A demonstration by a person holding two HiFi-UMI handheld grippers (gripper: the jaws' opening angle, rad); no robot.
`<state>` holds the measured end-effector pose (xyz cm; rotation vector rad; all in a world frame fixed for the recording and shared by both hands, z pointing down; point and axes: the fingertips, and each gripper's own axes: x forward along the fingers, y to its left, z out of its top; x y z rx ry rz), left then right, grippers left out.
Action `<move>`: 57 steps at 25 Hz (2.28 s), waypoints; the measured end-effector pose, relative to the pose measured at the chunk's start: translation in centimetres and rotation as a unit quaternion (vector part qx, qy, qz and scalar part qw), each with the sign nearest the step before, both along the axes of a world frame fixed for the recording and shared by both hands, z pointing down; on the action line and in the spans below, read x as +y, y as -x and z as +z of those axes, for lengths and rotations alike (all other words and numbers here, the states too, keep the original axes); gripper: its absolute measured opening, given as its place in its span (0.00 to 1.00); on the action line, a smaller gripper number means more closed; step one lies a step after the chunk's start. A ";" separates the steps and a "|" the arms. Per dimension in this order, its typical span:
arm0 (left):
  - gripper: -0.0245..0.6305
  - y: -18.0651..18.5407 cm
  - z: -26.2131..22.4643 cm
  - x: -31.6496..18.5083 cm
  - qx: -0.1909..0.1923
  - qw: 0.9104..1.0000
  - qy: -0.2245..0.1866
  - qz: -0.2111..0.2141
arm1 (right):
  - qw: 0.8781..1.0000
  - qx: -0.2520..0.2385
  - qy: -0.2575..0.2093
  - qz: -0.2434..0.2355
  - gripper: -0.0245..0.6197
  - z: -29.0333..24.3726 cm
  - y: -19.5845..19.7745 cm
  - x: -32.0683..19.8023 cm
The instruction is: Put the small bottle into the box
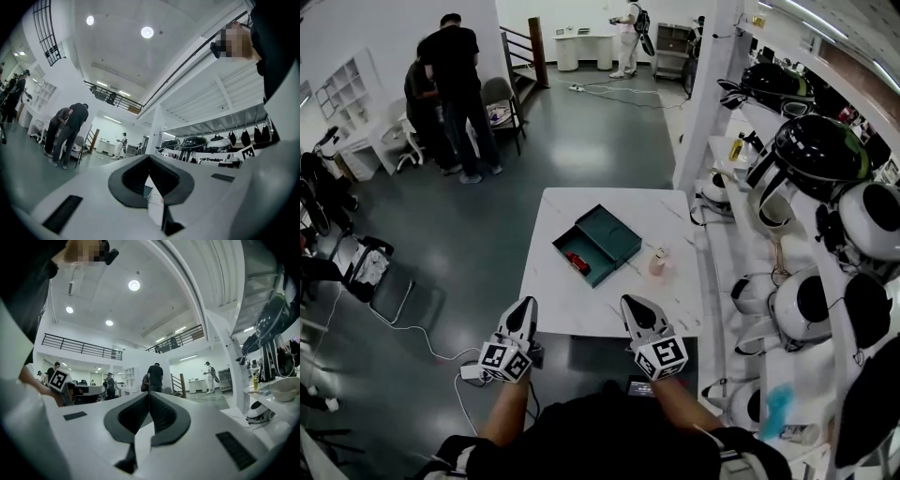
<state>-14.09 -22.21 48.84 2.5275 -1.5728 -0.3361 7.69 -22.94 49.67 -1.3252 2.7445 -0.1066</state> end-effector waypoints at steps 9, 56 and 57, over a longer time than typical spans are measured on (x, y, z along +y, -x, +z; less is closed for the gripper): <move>0.06 2.9 -2.1 8.1 -0.021 0.999 -0.027 0.031 | 1.000 0.014 -0.013 0.017 0.09 -1.3 3.5 7.9; 0.06 1.0 3.5 28.9 -0.065 0.996 0.049 0.027 | 0.998 0.054 0.039 -0.005 0.09 1.8 2.1 28.3; 0.06 0.8 3.4 28.7 -0.064 0.996 0.047 0.029 | 0.998 0.056 0.037 -0.011 0.09 1.9 2.1 28.3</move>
